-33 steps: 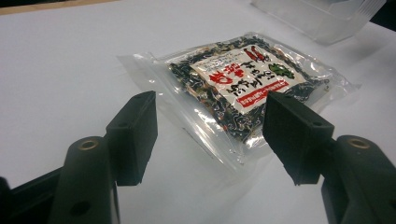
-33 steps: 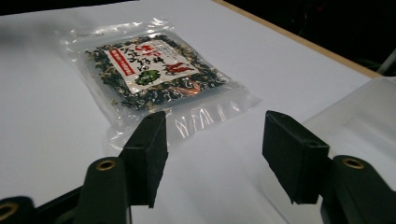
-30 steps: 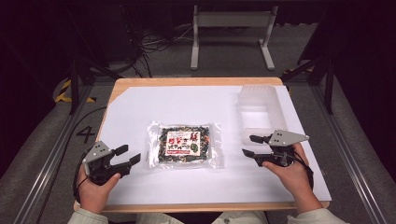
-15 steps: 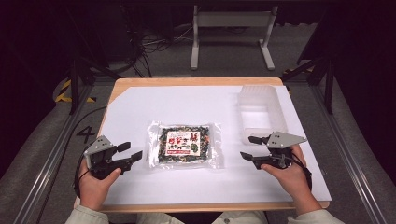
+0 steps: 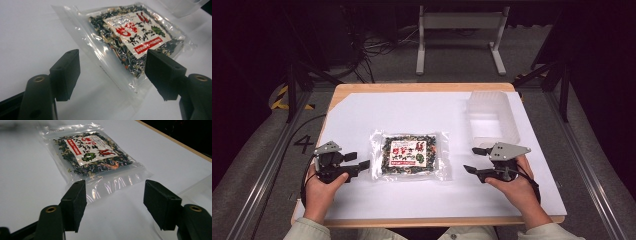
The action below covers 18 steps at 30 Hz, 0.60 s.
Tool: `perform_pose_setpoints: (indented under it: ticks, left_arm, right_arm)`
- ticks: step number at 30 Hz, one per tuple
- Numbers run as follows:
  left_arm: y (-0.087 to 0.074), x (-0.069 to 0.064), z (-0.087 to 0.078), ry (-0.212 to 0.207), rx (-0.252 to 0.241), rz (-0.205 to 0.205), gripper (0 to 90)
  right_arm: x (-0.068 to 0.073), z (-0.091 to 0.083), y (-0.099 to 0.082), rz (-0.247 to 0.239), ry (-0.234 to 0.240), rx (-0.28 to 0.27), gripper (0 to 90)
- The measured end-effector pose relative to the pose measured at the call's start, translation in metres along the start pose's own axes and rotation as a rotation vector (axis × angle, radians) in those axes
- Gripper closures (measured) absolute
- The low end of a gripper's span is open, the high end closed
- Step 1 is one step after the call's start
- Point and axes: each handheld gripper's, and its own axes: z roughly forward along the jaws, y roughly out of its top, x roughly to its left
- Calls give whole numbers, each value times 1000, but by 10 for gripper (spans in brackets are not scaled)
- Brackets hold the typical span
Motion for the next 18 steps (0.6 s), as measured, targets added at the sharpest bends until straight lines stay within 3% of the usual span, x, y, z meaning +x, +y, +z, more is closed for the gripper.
perform_pose_setpoints:
  ticks: [10,18]
  left_arm:
    - [-6,3,20,-30,88,-23,301]
    - [-8,0,22,-37,97,-8,317]
  right_arm:
    - [2,-3,-3,0,-1,7,341]
    - [2,-2,-4,-1,7,12,335]
